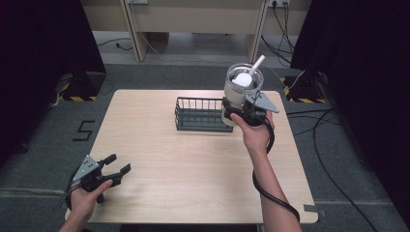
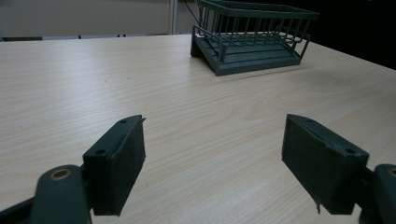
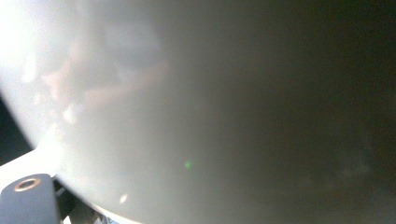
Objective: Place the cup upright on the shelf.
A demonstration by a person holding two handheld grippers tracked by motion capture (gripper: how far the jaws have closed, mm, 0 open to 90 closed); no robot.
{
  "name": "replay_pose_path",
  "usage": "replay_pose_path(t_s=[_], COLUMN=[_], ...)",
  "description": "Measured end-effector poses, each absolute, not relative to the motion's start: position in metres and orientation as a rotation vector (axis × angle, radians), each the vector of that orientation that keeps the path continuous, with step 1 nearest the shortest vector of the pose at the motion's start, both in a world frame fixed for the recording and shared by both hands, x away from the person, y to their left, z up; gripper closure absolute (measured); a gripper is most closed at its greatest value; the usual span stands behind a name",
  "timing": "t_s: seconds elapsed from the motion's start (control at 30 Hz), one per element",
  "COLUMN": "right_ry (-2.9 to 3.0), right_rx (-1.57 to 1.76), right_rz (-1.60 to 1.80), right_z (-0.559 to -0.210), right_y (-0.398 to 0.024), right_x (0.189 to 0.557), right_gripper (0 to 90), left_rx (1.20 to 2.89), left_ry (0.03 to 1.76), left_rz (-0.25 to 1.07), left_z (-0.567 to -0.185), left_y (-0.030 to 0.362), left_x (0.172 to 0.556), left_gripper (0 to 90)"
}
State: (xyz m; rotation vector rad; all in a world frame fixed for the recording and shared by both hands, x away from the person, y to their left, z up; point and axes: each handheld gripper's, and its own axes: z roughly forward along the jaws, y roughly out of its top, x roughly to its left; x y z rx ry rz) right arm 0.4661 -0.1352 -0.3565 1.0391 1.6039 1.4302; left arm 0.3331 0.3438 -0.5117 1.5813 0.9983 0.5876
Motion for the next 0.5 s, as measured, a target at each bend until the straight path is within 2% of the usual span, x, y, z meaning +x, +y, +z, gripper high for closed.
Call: replay_pose_path(t_s=[0.5], right_ry=[1.616], right_rx=[1.042], right_rz=[1.432], right_z=[-0.356], right_y=[-0.123], right_x=[0.487], right_gripper=[10.8], left_rx=[1.581], left_ry=[0.996], left_rz=[0.583], left_z=[-0.512], left_y=[0.344], left_x=[0.333], left_gripper=[21.0])
